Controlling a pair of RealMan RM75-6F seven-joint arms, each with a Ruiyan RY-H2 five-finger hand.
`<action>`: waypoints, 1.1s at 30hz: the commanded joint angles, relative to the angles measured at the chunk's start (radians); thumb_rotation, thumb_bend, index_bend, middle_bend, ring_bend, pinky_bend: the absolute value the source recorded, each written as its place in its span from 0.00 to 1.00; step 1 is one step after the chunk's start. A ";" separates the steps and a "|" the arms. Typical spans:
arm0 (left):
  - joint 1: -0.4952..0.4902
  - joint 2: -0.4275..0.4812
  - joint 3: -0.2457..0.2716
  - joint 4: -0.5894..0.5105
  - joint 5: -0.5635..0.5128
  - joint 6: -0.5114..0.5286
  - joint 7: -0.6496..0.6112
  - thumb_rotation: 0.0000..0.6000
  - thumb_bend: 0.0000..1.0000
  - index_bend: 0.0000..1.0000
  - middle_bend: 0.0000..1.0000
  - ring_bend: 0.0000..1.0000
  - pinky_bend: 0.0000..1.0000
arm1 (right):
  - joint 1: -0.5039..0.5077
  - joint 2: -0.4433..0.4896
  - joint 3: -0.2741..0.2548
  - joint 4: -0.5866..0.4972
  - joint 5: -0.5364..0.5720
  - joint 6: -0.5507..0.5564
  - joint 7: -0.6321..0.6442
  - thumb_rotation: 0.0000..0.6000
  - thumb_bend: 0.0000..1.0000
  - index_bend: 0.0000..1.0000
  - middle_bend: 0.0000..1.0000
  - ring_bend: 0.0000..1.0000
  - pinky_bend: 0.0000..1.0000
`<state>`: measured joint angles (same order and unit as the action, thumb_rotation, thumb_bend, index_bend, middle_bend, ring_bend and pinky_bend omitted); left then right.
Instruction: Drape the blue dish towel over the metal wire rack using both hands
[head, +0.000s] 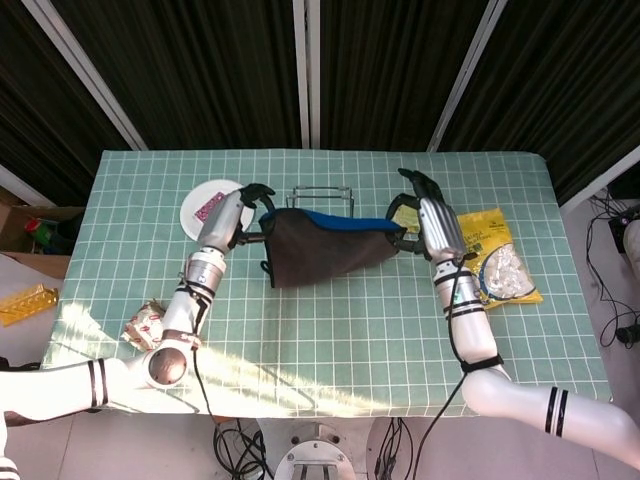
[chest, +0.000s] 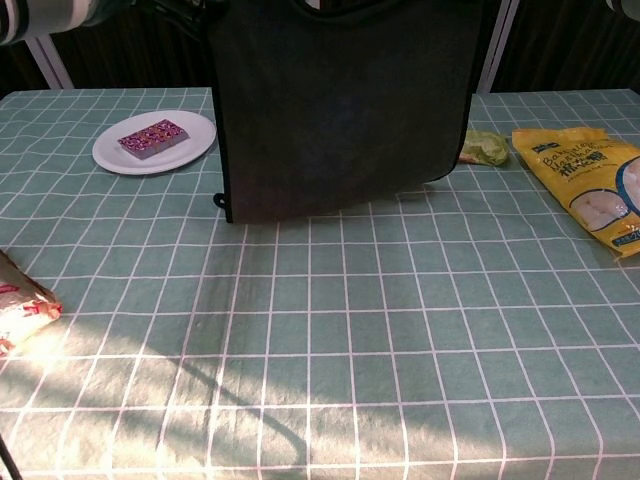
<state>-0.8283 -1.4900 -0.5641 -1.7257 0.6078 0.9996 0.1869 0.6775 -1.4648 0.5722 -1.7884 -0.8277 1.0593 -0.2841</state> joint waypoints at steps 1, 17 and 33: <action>-0.055 0.016 -0.031 0.066 -0.070 -0.042 0.013 1.00 0.60 0.87 0.28 0.23 0.32 | 0.088 0.003 0.032 0.071 0.098 -0.038 -0.052 1.00 0.52 1.00 0.12 0.00 0.00; -0.198 0.045 -0.029 0.327 -0.249 -0.171 0.020 1.00 0.60 0.87 0.28 0.23 0.32 | 0.321 -0.072 0.034 0.368 0.289 -0.108 -0.098 1.00 0.50 1.00 0.12 0.00 0.00; -0.263 0.049 -0.001 0.503 -0.327 -0.272 -0.017 1.00 0.60 0.87 0.28 0.23 0.32 | 0.442 -0.167 0.018 0.598 0.321 -0.154 -0.053 1.00 0.50 1.00 0.13 0.00 0.00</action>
<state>-1.0840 -1.4371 -0.5698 -1.2356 0.2882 0.7384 0.1754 1.1075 -1.6235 0.5884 -1.2077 -0.5102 0.9108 -0.3418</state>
